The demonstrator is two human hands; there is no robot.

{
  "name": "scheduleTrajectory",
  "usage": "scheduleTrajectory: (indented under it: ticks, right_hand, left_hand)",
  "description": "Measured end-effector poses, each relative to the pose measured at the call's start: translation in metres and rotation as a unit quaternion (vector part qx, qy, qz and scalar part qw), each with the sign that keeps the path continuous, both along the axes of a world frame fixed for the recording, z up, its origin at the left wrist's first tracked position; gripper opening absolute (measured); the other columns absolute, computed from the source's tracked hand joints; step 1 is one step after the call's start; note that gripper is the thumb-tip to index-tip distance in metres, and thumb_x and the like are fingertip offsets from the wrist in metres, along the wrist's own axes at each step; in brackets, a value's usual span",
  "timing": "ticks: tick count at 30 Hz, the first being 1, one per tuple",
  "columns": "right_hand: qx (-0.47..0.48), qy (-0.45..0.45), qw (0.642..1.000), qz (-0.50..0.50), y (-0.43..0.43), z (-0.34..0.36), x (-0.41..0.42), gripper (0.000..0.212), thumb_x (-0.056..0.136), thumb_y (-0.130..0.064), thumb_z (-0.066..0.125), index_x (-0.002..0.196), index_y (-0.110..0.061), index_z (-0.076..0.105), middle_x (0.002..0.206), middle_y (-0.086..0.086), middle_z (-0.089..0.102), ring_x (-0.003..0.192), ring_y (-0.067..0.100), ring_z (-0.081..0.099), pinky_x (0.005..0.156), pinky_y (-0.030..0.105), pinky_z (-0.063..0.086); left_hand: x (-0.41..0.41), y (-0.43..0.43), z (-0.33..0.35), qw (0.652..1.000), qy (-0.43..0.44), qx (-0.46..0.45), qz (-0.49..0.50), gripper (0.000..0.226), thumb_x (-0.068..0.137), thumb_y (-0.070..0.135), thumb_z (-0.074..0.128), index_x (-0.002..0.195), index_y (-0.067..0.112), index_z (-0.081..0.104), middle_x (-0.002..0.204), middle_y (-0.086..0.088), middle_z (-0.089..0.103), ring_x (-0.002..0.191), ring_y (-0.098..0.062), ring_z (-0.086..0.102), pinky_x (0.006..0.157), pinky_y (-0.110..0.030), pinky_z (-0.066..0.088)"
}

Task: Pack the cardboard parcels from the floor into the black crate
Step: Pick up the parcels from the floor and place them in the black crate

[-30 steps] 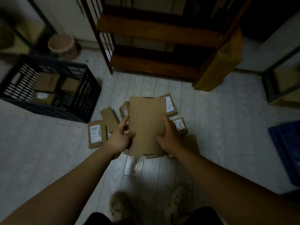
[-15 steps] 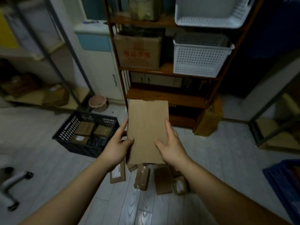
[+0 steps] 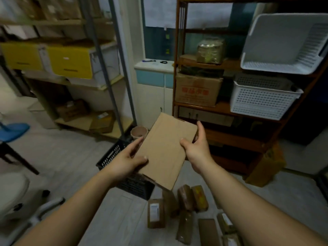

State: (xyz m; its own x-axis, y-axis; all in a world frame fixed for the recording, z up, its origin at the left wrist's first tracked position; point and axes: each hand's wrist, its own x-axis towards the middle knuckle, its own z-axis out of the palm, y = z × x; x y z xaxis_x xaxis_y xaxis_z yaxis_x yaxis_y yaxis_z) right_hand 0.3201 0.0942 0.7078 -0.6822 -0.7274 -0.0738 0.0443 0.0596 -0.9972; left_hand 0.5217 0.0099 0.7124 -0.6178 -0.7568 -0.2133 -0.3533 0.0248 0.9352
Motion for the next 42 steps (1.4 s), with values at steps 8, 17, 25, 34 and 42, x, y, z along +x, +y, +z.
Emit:
scheduleTrajectory:
  ticks: [8,17,25,34,42]
  right_hand:
    - [0.052,-0.028,0.998,-0.037,-0.106,-0.008,0.083,0.058,0.081,-0.013,0.072,0.121,-0.032,0.036,0.114,0.0,0.051,0.105,0.022,0.055,0.091,0.048,0.052]
    - [0.006,-0.046,0.996,-0.076,-0.2,-0.017,0.101,0.059,0.087,-0.013,0.066,0.136,-0.027,0.036,0.126,0.003,0.047,0.103,0.018,0.054,0.055,0.016,0.046]
    - [0.101,0.135,0.986,-0.01,-0.303,-0.032,0.084,0.07,0.082,-0.028,0.071,0.14,-0.019,0.031,0.14,0.003,0.036,0.112,0.011,0.043,0.091,0.024,0.038]
    - [0.214,0.184,0.957,0.071,-0.371,-0.083,0.079,0.093,0.087,-0.036,0.066,0.153,-0.023,0.002,0.154,0.001,0.015,0.136,0.018,0.026,0.103,0.02,0.021]
    - [0.325,0.145,0.935,0.005,-0.44,-0.184,0.102,0.099,0.083,-0.041,0.069,0.152,-0.021,0.001,0.152,0.006,0.021,0.134,0.022,0.032,0.108,0.031,0.03]
  left_hand:
    - [0.101,-0.12,0.015,0.998,-0.053,0.027,-0.013,0.06,0.092,0.007,0.052,0.139,0.041,0.035,0.121,0.002,0.051,0.097,-0.025,0.062,0.078,-0.039,0.056]
    - [0.092,-0.233,-0.003,0.974,0.057,0.051,0.212,0.068,0.081,0.006,0.068,0.139,0.013,0.032,0.129,-0.01,0.056,0.115,-0.025,0.055,0.104,-0.048,0.043]
    - [0.069,-0.334,-0.003,0.991,0.003,-0.046,0.126,0.085,0.086,0.002,0.061,0.149,0.035,0.013,0.134,0.003,0.044,0.113,-0.026,0.052,0.097,-0.051,0.047]
    - [0.036,-0.441,-0.059,0.995,-0.081,-0.048,-0.018,0.084,0.084,0.003,0.065,0.149,0.025,0.017,0.138,-0.003,0.043,0.116,-0.02,0.048,0.1,-0.044,0.046]
    - [0.018,-0.55,-0.183,0.939,-0.238,-0.115,-0.219,0.116,0.06,0.045,0.08,0.151,0.023,0.011,0.149,-0.009,0.028,0.136,-0.029,0.032,0.111,-0.044,0.034]
